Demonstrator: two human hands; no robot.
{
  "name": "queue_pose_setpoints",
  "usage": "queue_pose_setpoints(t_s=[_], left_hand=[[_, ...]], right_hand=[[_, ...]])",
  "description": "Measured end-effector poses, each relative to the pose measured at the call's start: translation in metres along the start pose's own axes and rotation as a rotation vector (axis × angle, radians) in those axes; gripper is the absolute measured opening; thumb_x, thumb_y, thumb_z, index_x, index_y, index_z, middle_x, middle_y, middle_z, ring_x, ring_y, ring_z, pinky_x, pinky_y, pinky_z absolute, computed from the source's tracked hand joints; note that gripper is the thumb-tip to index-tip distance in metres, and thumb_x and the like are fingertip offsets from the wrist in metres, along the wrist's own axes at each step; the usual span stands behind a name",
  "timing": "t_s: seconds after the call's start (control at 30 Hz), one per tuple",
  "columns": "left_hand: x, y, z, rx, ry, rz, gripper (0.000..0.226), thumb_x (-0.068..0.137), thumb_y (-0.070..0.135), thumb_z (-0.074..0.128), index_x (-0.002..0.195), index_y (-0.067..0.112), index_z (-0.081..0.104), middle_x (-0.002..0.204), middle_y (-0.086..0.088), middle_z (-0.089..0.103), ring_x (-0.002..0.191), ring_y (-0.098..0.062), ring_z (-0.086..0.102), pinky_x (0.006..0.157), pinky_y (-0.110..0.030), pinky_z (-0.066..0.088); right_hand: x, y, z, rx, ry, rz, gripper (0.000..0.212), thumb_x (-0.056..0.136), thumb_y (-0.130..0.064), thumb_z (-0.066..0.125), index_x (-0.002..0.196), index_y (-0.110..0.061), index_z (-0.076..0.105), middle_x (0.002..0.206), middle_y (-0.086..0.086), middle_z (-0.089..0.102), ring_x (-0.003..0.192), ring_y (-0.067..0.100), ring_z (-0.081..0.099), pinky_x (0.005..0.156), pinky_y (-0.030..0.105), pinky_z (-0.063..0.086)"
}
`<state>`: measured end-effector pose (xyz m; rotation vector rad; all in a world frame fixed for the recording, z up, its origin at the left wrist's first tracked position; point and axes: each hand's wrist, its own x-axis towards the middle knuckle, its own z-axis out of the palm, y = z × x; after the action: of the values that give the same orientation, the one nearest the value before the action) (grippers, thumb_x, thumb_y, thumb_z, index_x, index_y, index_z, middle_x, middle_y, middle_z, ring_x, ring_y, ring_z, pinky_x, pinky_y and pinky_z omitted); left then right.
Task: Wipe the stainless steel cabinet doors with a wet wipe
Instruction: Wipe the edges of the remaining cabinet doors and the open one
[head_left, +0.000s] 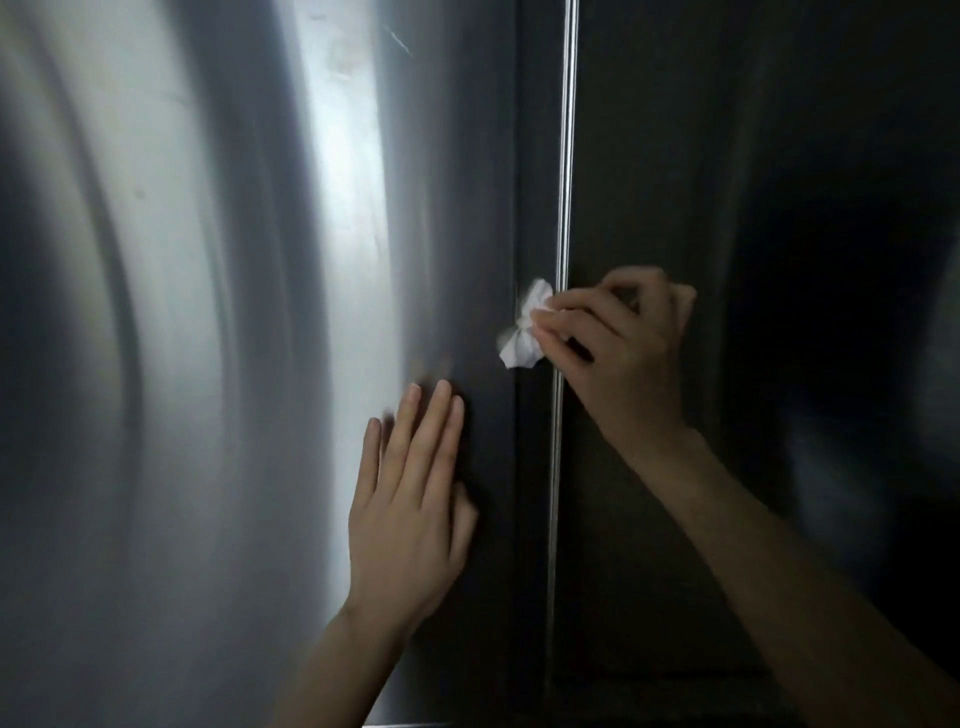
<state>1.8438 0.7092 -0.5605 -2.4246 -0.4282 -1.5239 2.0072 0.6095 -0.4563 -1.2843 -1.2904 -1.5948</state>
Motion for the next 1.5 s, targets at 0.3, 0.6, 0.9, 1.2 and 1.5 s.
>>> queue_pose_setpoints(t_s=[0.3,0.6,0.9,1.2,1.5], left_hand=[[0.041,0.008,-0.019,0.031,-0.074,-0.013,0.063,0.088,0.024,0.036,0.149,0.007,0.035,0.159,-0.007,0.024,0.149,-0.025,0.013,0.120,-0.046,0.011],[0.098,-0.002,-0.040,-0.002,-0.068,-0.058,0.064,0.091,0.030,0.032,0.150,0.007,0.031,0.160,-0.007,0.021,0.149,-0.025,0.011,0.118,-0.052,0.019],[0.154,-0.009,-0.058,0.027,0.025,0.083,0.060,0.092,0.026,0.034,0.149,0.007,0.035,0.159,-0.007,0.026,0.149,-0.026,0.014,0.117,-0.050,0.016],[0.178,-0.005,-0.058,0.093,-0.017,0.096,0.058,0.094,0.026,0.032,0.149,0.008,0.034,0.158,-0.006,0.027,0.148,-0.029,0.019,0.115,-0.050,0.018],[0.188,-0.008,-0.050,-0.013,0.081,0.086,0.056,0.090,0.021,0.037,0.143,0.005,0.043,0.154,-0.009,0.036,0.146,-0.026,0.023,0.117,-0.048,0.017]], right_hand=[[-0.010,-0.007,-0.016,-0.024,-0.185,-0.141,0.017,0.085,-0.021,0.063,0.080,-0.011,0.075,0.085,0.000,0.072,0.090,0.016,0.048,0.073,0.033,0.033],[0.050,0.013,-0.006,-0.041,-0.096,-0.283,0.004,0.081,-0.009,0.070,0.079,-0.010,0.074,0.091,0.002,0.072,0.087,0.017,0.065,0.063,0.034,0.042],[0.161,0.035,0.007,-0.116,0.070,-0.215,0.007,0.085,-0.010,0.068,0.078,-0.011,0.071,0.089,0.000,0.072,0.077,0.017,0.066,0.067,0.036,0.040],[0.139,0.039,0.002,-0.058,-0.015,-0.286,0.015,0.090,-0.012,0.063,0.081,-0.011,0.074,0.089,0.002,0.072,0.078,0.016,0.067,0.059,0.035,0.043],[0.154,0.045,0.008,0.010,-0.013,-0.247,0.013,0.085,-0.011,0.064,0.076,-0.008,0.073,0.087,0.004,0.072,0.075,0.019,0.067,0.058,0.037,0.045]])
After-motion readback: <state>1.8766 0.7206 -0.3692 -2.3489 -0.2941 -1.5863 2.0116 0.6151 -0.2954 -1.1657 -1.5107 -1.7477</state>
